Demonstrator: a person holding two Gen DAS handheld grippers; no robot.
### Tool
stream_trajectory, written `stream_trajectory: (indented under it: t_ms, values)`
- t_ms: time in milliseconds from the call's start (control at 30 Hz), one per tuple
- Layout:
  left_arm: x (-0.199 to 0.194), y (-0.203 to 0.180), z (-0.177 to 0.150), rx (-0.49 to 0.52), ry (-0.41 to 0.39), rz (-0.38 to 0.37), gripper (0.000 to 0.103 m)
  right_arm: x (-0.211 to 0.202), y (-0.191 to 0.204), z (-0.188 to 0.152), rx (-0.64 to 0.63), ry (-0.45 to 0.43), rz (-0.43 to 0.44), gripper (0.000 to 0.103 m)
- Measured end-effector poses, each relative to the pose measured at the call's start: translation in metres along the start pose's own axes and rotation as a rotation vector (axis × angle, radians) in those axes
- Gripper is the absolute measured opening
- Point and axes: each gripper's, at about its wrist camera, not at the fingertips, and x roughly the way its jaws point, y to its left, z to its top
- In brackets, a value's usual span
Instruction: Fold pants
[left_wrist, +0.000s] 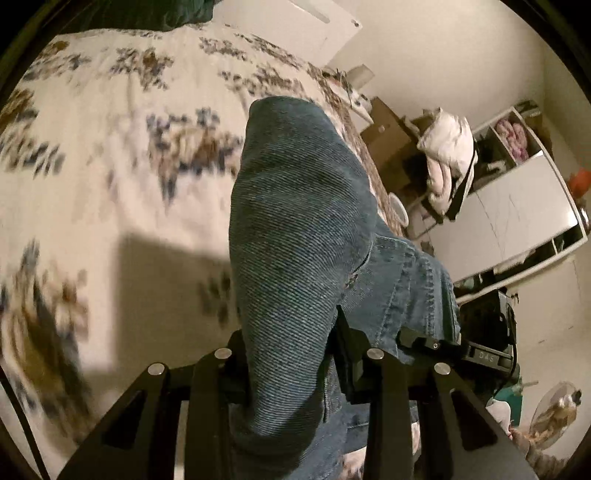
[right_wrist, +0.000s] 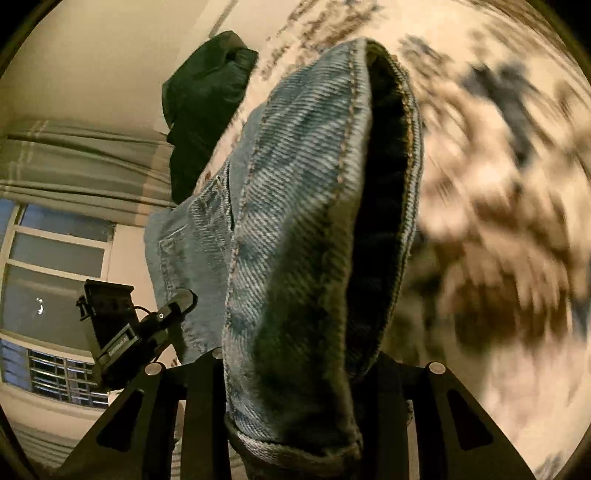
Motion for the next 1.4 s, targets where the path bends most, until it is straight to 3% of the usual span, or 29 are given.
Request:
stream_trajectory:
  t_ms: [200, 233, 267, 300, 367, 467, 533, 600, 733, 833, 900, 967, 1000, 1067, 1167, 1267, 1333, 1400]
  values:
    - [0.055, 0.044, 0.093, -0.040, 0.006, 0.033, 0.031, 0.076, 0.008, 0.123, -0.006, 0.055, -0.010, 0.036]
    - [0.070, 0.059, 0.106, -0.059, 0.027, 0.048, 0.038, 0.093, 0.003, 0.144, 0.009, 0.078, -0.021, 0.042]
    - [0.085, 0.076, 0.115, -0.079, 0.061, 0.072, 0.041, 0.108, -0.008, 0.163, 0.029, 0.099, -0.073, 0.060]
    - [0.101, 0.093, 0.120, -0.099, 0.099, 0.120, 0.046, 0.119, -0.023, 0.178, 0.063, 0.110, -0.129, 0.069]
    - [0.126, 0.128, 0.114, -0.146, 0.179, 0.235, 0.046, 0.124, -0.053, 0.195, 0.156, 0.100, -0.193, 0.071]
    - [0.123, 0.147, 0.092, -0.207, 0.147, 0.178, 0.053, 0.111, -0.085, 0.189, 0.249, 0.054, -0.155, 0.070]
    - [0.118, 0.149, 0.079, -0.199, 0.127, 0.192, 0.062, 0.115, -0.081, 0.186, 0.206, 0.032, -0.232, 0.066]
    - [0.115, 0.148, 0.075, -0.178, 0.106, 0.235, 0.069, 0.113, -0.089, 0.175, 0.171, 0.041, -0.333, 0.061]
    - [0.103, 0.125, 0.073, -0.151, 0.095, 0.326, 0.067, 0.089, -0.083, 0.161, 0.139, 0.039, -0.387, 0.063]
    - [0.094, 0.097, 0.076, -0.072, 0.057, 0.368, 0.069, 0.080, -0.044, 0.141, 0.041, 0.014, -0.359, 0.082]
    - [0.095, 0.085, 0.070, -0.033, 0.053, 0.365, 0.076, 0.095, -0.017, 0.129, -0.037, 0.070, -0.375, 0.084]
    - [0.109, 0.081, 0.060, -0.006, 0.086, 0.401, 0.076, 0.119, -0.002, 0.111, -0.130, 0.150, -0.508, 0.083]
    - [0.117, 0.085, 0.051, -0.005, 0.105, 0.435, 0.076, 0.127, -0.004, 0.104, -0.150, 0.167, -0.551, 0.085]
    - [0.132, 0.098, 0.039, -0.049, 0.140, 0.451, 0.077, 0.136, -0.009, 0.103, -0.137, 0.169, -0.589, 0.097]
    - [0.130, 0.110, 0.029, -0.128, 0.122, 0.426, 0.080, 0.141, -0.017, 0.102, -0.089, 0.186, -0.577, 0.100]
    - [0.116, 0.090, 0.034, -0.087, 0.073, 0.485, 0.081, 0.114, 0.002, 0.100, -0.174, 0.128, -0.640, 0.101]
    - [0.105, 0.072, 0.037, -0.030, 0.024, 0.551, 0.100, 0.098, 0.019, 0.088, -0.277, 0.065, -0.735, 0.101]
    - [0.098, 0.058, 0.039, 0.009, -0.004, 0.587, 0.102, 0.098, 0.052, 0.082, -0.378, -0.003, -0.819, 0.101]
